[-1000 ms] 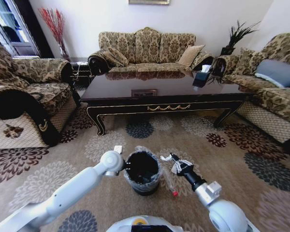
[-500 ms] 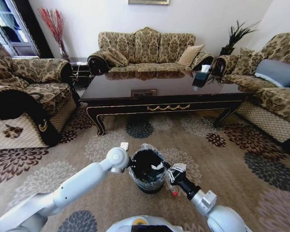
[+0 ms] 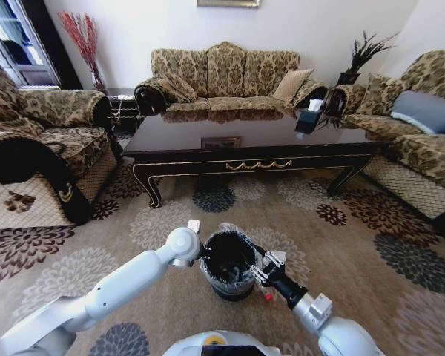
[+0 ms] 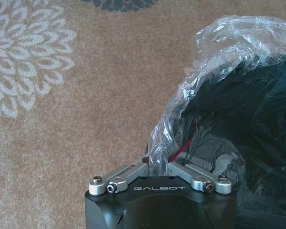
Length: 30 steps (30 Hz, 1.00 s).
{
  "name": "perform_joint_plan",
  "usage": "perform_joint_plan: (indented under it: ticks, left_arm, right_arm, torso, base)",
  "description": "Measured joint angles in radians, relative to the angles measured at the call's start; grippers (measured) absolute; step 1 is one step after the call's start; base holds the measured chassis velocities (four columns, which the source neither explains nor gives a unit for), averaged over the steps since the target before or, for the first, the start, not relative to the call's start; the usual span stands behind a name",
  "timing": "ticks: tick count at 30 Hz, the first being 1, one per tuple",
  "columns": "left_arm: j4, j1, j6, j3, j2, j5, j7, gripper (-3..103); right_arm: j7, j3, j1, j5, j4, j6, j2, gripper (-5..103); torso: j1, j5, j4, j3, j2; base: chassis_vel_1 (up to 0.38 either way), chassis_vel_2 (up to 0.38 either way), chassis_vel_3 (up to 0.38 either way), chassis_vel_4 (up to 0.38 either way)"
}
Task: Move to the front of the table and pick up the trash from the floor, then place it into the trash bin.
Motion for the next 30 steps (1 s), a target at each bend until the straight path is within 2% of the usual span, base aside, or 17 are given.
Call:
perform_joint_plan:
  ticks: [3,6,8,11,17,21,22,24,30]
  left_arm:
    - [0.001,0.003,0.0,-0.003,0.002,0.0,0.0,0]
    - [0.003,0.009,0.0,-0.011,0.005,0.0,0.0,0]
    - [0.003,0.013,0.0,-0.014,0.007,0.0,0.0,0]
    - [0.004,0.028,0.0,-0.025,0.011,0.002,0.001,0]
    - [0.007,0.082,0.0,-0.095,0.022,0.009,0.005,0]
    - [0.003,0.122,0.0,-0.196,0.057,-0.003,0.009,0]
    - [0.003,0.122,0.0,-0.196,0.057,-0.003,0.009,0]
    - [-0.004,0.158,0.0,-0.267,0.078,-0.008,0.014,0]
    - [-0.004,0.232,0.0,-0.376,0.093,-0.012,0.022,0]
  right_arm:
    - [0.001,-0.002,0.001,0.0,-0.002,0.0,0.002,69]
    - [0.003,-0.004,0.002,0.001,-0.004,-0.001,0.003,85]
    - [0.005,-0.004,0.002,0.003,-0.005,-0.001,0.004,85]
    - [0.006,-0.002,0.001,0.009,-0.007,-0.001,0.005,99]
    - [0.022,0.009,-0.006,0.042,-0.011,-0.012,0.013,100]
    - [0.076,0.017,0.004,0.132,-0.039,-0.039,0.011,100]
    - [0.076,0.017,0.004,0.132,-0.039,-0.039,0.011,100]
    - [0.111,0.016,0.028,0.195,-0.071,-0.067,0.004,100]
    - [0.167,0.004,0.059,0.237,-0.171,-0.107,0.005,100]
  torso:
    - [0.0,0.0,0.0,0.0,0.0]
    - [0.0,0.0,0.0,0.0,0.0]
    - [0.0,0.0,0.0,0.0,0.0]
    - [0.0,0.0,0.0,0.0,0.0]
    - [0.0,-0.0002,-0.0001,0.0,0.0]
    - [0.0,-0.0003,-0.0002,0.0,0.0]
    - [0.0,-0.0003,-0.0002,0.0,0.0]
    - [0.0,-0.0001,0.0003,0.0,0.0]
    - [0.0,-0.0004,0.0,0.0,0.0]
  base:
    - [0.0,0.0,0.0,0.0]
    - [0.0,0.0,0.0,0.0]
    - [0.0,0.0,0.0,0.0]
    - [0.0,0.0,0.0,0.0]
    - [0.0,0.0,0.0,0.0]
    - [0.0,0.0,0.0,0.0]
    - [0.0,0.0,0.0,0.0]
    - [0.0,0.0,0.0,0.0]
    - [0.0,0.0,0.0,0.0]
